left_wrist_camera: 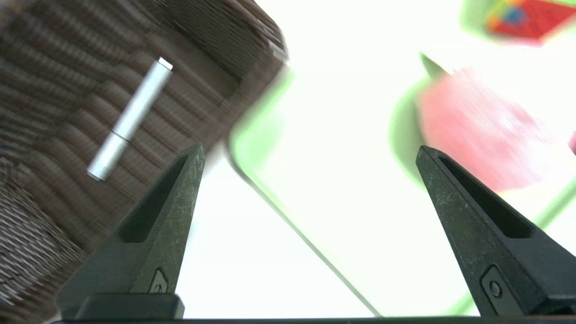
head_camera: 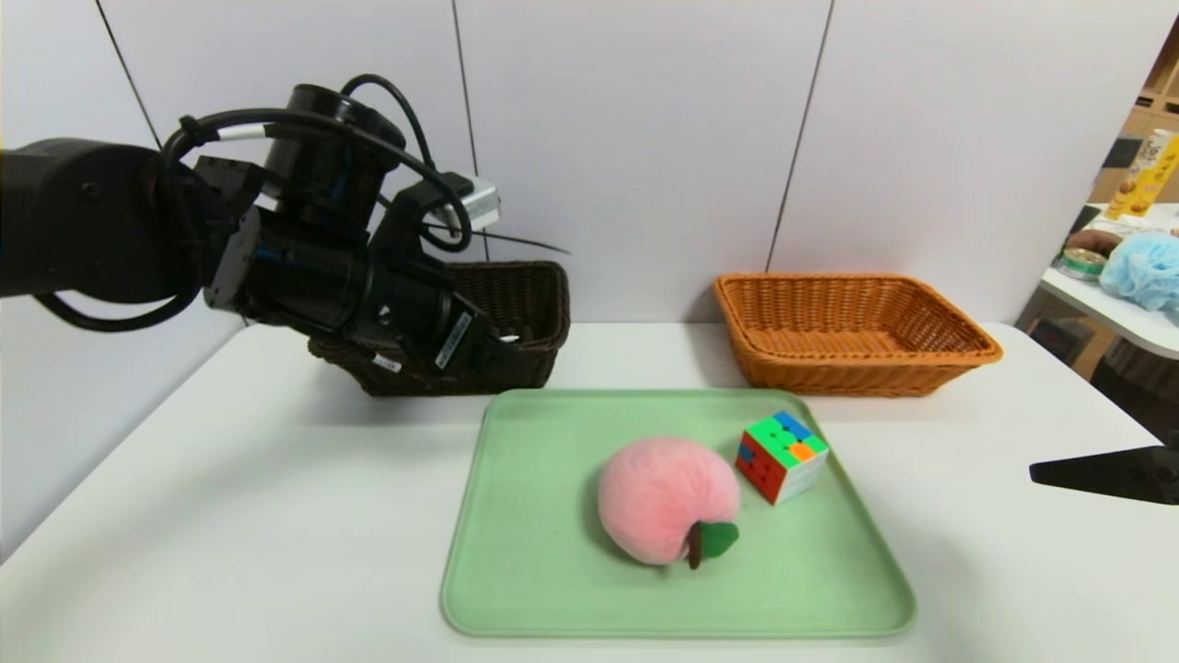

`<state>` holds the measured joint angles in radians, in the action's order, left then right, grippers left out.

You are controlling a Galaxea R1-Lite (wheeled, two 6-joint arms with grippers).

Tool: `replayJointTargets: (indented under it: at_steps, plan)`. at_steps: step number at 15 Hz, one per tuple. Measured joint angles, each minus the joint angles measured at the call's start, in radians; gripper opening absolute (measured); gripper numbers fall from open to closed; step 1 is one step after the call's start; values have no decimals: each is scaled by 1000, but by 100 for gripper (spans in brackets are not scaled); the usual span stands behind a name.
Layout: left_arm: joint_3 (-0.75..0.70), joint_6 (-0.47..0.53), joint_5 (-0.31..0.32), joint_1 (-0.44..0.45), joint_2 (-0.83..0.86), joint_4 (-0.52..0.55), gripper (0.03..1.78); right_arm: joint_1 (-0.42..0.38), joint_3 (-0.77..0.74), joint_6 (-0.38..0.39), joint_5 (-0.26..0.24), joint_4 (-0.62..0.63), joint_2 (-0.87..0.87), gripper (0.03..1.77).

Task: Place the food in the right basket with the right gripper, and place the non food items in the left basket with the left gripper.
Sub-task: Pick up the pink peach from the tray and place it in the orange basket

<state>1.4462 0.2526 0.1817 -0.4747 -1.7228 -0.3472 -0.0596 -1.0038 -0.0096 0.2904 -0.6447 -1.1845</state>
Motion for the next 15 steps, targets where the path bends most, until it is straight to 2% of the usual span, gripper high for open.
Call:
replayJointTargets:
  at_steps: [1, 3, 8, 10, 12, 15]
  plan:
    - [-66, -8, -41, -32, 41, 13, 166, 0, 5, 0, 4, 2, 2, 170]
    - [-171, -19, -84, -69, 117, 34, 167, 2, 11, -1, 10, 3, 4, 170]
    - [-319, -53, -100, -130, 248, 55, 168, 25, 15, -3, 13, 9, 4, 170]
    - [-366, -64, -111, -132, 297, 60, 169, 76, 7, -14, 9, 10, 2, 170]
    - [-427, -70, -150, -131, 341, 86, 169, 157, -11, -27, 4, 12, -8, 170]
    - [-541, -74, -195, -129, 390, 204, 169, 277, -67, -30, 1, 27, -55, 170]
